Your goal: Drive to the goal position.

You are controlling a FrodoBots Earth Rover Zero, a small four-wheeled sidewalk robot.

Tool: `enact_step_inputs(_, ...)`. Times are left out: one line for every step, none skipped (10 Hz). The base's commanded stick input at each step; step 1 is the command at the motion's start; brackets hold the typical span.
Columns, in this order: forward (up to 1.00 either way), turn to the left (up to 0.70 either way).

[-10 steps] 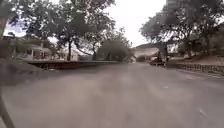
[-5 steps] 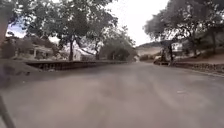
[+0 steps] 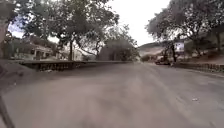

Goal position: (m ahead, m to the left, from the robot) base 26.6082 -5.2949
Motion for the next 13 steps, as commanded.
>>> enact_step_inputs(0.7, -0.05)
enact_step_inputs(0.7, -0.27)
enact_step_inputs(0.7, -0.27)
enact_step_inputs(0.7, -0.27)
enact_step_inputs(0.7, -0.27)
enact_step_inputs(0.7, 0.0)
enact_step_inputs(0.7, 0.0)
enact_step_inputs(0.7, 0.0)
enact_step_inputs(0.7, 0.0)
enact_step_inputs(0.7, 0.0)
enact_step_inputs(0.7, 0.0)
enact_step_inputs(0.7, 0.0)
enact_step_inputs(0.7, 0.0)
